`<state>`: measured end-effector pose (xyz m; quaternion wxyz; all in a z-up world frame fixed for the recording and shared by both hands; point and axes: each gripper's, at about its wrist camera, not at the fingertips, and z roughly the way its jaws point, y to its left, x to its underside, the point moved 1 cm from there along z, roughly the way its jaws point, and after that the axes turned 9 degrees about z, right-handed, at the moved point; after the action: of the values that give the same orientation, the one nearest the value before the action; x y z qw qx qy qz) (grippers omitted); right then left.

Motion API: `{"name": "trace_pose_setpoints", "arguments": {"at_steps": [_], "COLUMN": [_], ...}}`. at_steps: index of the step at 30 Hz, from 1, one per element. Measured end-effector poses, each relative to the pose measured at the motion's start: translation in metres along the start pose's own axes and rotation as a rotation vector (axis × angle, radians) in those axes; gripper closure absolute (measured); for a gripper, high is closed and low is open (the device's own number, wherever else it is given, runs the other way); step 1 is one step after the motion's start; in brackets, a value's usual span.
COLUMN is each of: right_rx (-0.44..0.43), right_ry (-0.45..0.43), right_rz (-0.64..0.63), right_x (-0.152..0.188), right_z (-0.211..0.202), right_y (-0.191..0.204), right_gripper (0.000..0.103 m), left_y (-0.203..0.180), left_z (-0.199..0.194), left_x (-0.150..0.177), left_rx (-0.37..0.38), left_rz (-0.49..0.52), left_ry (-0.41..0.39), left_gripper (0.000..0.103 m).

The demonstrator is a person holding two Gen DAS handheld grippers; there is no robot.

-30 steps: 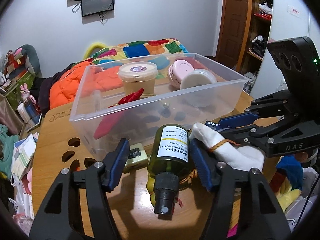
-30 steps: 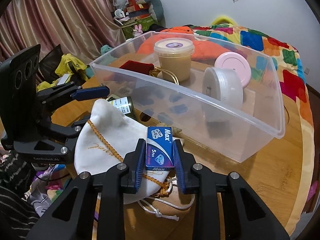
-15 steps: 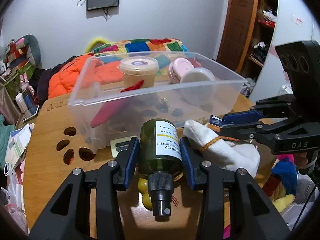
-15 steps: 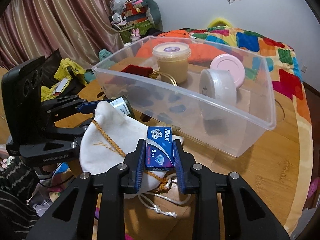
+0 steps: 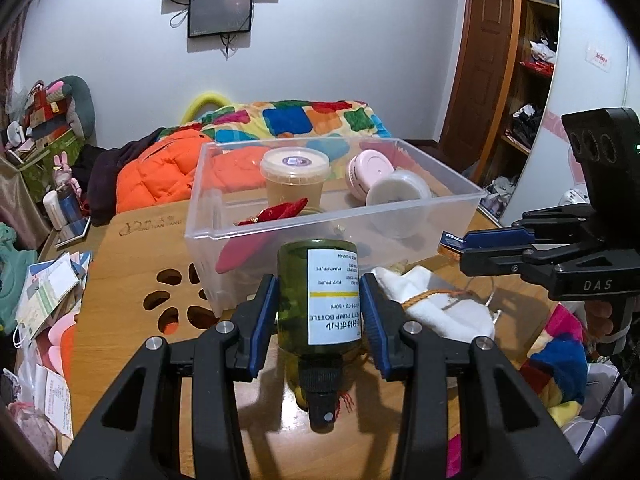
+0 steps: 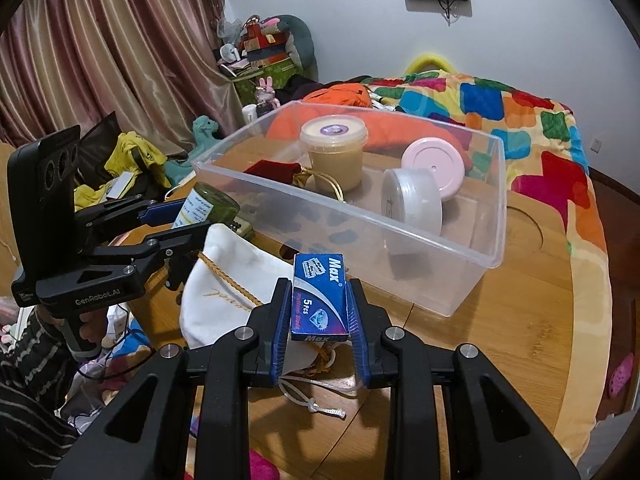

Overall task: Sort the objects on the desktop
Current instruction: 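Lift the blue Max box with the right gripper while the left lifts the green bottle, then carry the Max box and green bottle with both grippers over the clear box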

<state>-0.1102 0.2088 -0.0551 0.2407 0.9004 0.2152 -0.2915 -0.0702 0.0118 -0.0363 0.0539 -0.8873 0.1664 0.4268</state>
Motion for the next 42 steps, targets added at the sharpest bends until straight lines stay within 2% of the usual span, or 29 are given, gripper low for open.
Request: {"name": "trace_pose_setpoints", "arguments": {"at_steps": [22,42], "right_rx": [0.043,0.067], "right_ry": [-0.077,-0.101], "right_rz": [-0.051,-0.077], "right_x": [-0.008,-0.027], "right_z": [-0.034,-0.039], "right_y": [0.021,0.025], "right_gripper": [0.078,0.078], "left_y": [-0.005,0.004], "left_z": [-0.038,-0.048], "left_x": [-0.022,-0.051], "left_rx": [-0.010,-0.021], "left_rz": [0.015,0.039], "left_ry": [-0.108,-0.157], "left_gripper": [0.062,0.062]}}
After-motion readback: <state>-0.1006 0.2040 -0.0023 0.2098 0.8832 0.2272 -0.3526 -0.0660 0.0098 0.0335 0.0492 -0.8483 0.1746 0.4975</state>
